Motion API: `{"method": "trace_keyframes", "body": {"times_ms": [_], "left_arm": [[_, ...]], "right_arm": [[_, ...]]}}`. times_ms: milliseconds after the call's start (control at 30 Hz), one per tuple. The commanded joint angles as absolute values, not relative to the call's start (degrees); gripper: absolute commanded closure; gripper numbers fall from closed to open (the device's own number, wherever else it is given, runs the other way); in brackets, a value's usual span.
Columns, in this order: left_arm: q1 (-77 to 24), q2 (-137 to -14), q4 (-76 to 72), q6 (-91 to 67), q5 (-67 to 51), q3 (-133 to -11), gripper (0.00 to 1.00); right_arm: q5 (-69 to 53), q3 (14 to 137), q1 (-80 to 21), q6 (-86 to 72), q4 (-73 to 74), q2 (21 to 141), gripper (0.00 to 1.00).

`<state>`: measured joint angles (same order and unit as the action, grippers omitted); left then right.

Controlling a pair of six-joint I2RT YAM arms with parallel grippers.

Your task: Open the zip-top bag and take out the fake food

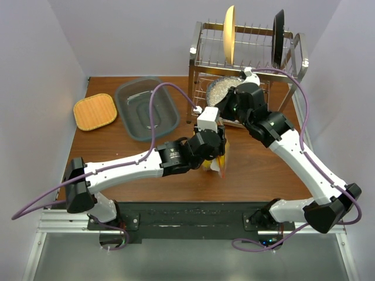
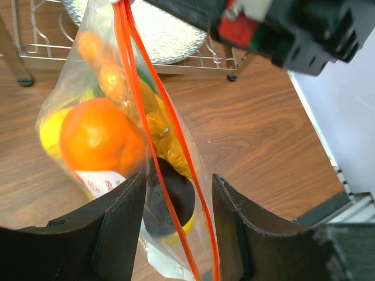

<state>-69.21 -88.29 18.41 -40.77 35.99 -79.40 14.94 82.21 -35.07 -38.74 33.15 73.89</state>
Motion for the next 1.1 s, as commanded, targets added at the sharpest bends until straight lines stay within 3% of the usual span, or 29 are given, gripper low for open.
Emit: {"method": "trace_keyframes", "body": {"times_ms": [0, 167, 800, 833, 1000, 1067], "left_arm": [[-70.2, -89.6, 21.0, -40.0, 43.6, -83.1, 0.51], [-70.8, -87.9, 22.2, -41.2, 46.8, -80.4, 0.57], [-70.7, -86.6, 18.6, -40.7, 45.5, -77.3, 0.58], [-70.6, -86.4, 18.5, -41.1, 45.9, -77.0, 0.60], [-70.0, -84.7, 18.1, -41.5, 46.4, -74.9, 0.95], [-69.7, -84.2, 18.1, -41.5, 46.1, -74.4, 1.00]], "right_arm": [[17.3, 85.4, -36.1, -40.3, 31.9, 73.9, 1.00], [17.8, 85.0, -36.7, -40.4, 31.7, 73.7, 1.00], [20.5, 85.0, -39.9, -40.6, 31.9, 74.4, 1.00], [20.5, 84.9, -40.0, -40.4, 32.0, 74.4, 1.00], [22.1, 84.8, -40.0, -39.1, 32.6, 73.9, 1.00], [22.5, 84.2, -39.9, -38.1, 32.6, 73.4, 1.00]]}}
